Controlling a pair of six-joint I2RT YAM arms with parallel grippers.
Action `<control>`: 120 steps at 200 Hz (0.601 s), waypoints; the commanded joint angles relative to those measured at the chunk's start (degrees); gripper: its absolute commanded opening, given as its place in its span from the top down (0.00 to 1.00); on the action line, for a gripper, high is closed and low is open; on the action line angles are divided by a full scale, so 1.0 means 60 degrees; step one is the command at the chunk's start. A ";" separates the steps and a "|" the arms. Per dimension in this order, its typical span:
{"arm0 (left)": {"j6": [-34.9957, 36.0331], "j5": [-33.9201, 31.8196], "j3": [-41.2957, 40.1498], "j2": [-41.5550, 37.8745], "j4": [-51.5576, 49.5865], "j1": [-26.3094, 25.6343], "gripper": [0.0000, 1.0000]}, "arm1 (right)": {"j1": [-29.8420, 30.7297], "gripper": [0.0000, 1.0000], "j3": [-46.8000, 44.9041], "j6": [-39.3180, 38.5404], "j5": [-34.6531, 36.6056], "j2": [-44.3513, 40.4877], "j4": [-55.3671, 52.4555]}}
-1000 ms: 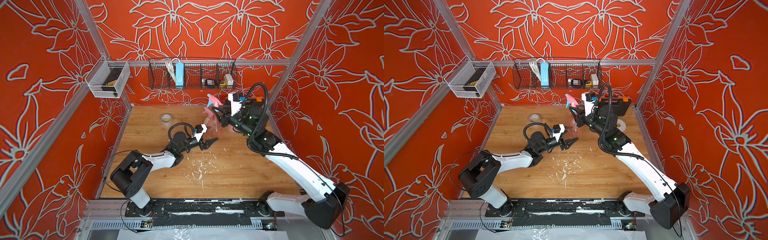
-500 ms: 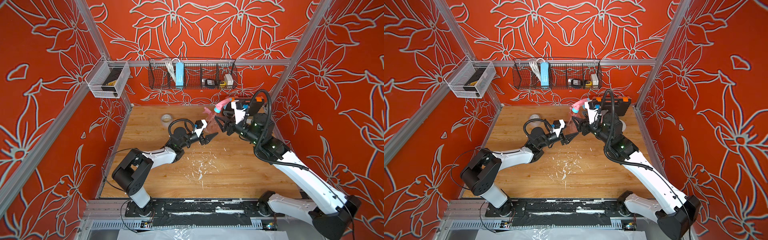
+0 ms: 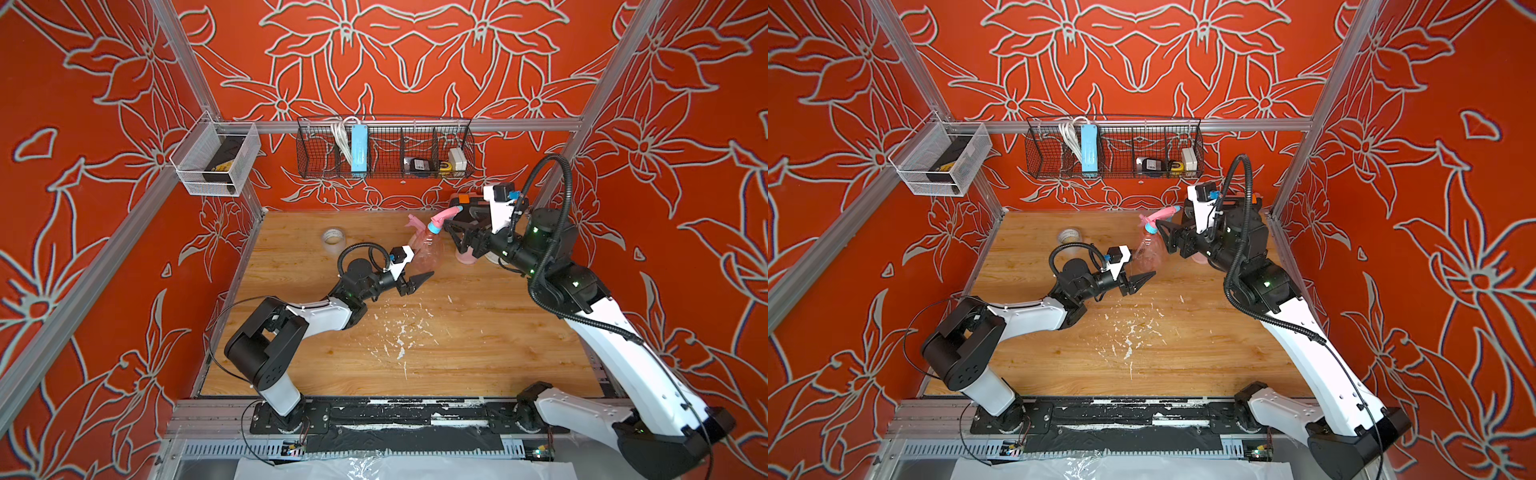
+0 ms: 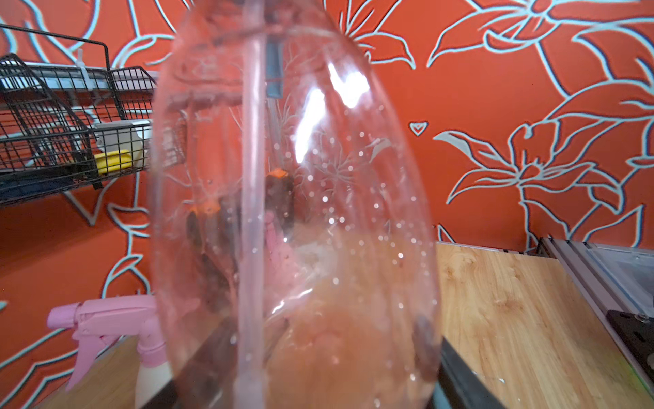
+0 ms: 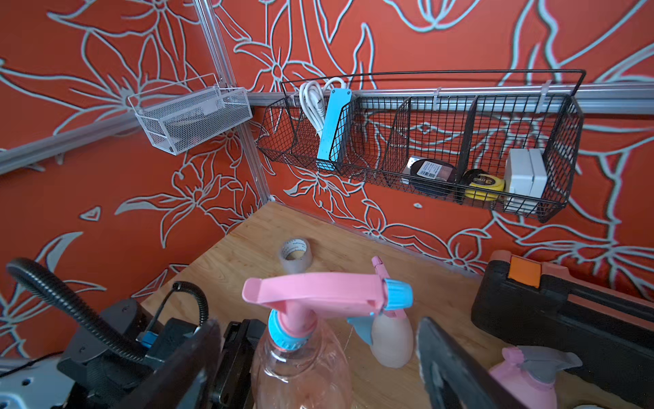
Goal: Attach spray nozzles to spray bottles
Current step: Insert the spray nozzle into the spray bottle.
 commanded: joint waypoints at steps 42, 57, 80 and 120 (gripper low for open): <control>-0.0627 0.1808 -0.0406 -0.0469 0.0958 0.0898 0.52 | -0.1159 0.03 0.1654 0.0996 -0.4704 0.1948 -0.0251; -0.0651 0.1955 -0.0511 -0.0560 0.0972 0.0983 0.52 | -0.1182 0.03 0.1860 0.1093 -0.5086 0.2361 -0.0122; -0.0764 0.2227 -0.0653 -0.0683 0.1010 0.1067 0.52 | -0.1182 0.03 0.1995 0.1219 -0.5377 0.2845 0.0199; -0.0855 0.2503 -0.0709 -0.0805 0.0968 0.1148 0.52 | -0.1182 0.04 0.2139 0.1641 -0.5901 0.3490 0.0800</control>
